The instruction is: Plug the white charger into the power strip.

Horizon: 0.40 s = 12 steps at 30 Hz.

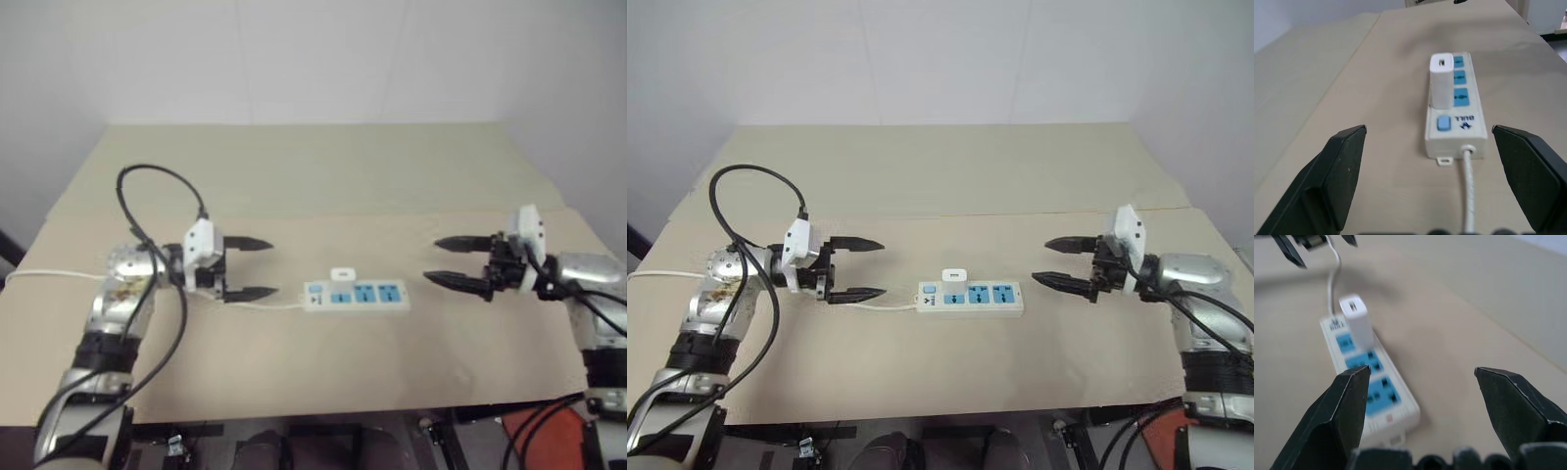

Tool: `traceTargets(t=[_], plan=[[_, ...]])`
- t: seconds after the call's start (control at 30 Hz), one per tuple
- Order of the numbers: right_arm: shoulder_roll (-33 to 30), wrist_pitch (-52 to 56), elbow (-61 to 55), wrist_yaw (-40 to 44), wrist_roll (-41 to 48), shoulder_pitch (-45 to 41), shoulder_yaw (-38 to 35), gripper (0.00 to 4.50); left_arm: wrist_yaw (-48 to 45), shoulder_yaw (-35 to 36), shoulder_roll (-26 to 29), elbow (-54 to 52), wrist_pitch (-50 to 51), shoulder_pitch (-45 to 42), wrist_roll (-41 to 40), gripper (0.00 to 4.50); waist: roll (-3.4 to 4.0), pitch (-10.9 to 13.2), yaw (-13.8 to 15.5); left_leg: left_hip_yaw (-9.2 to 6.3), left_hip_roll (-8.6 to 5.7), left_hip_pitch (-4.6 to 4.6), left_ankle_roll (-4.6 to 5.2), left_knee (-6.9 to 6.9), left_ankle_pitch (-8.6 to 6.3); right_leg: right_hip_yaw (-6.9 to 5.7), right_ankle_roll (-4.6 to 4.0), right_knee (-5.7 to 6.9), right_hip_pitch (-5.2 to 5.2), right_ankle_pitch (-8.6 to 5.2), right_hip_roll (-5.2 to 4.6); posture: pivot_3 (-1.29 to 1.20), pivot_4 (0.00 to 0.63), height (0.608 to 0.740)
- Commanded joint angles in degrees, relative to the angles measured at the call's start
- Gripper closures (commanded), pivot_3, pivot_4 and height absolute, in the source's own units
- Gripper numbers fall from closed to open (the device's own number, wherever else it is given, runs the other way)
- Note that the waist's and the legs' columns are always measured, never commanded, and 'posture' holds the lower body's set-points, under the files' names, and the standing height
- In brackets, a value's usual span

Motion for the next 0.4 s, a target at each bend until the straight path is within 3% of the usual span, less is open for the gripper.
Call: traceTargets(t=[0.03, 0.4], plan=[[-2.43, -2.99, 2.33, 0.57, -0.28, 0.57, -3.02, 0.44, 2.22, 2.22, 0.63, -4.05, 1.25, 0.52, -1.52, 0.02, 0.0, 0.01, -0.01, 0.0, 0.0, 0.0, 0.0, 0.0, 0.0, 0.0, 0.0, 0.0, 0.0, 0.0, 0.0, 0.0, 0.15, 0.74], [-3.06, -0.97, -2.53, -3.65, 1.96, 5.32, -5.88, 0.44, 2.56, -0.01, -1.57, -3.42, 1.13, -1.21, -0.82, 0.02, -0.01, 0.02, 0.04, 0.02, 0.0, 0.04, -0.01, -0.01, 0.01, 0.01, 0.0, 0.0, 0.04, 0.0, 0.0, 0.0, 0.15, 0.74]])
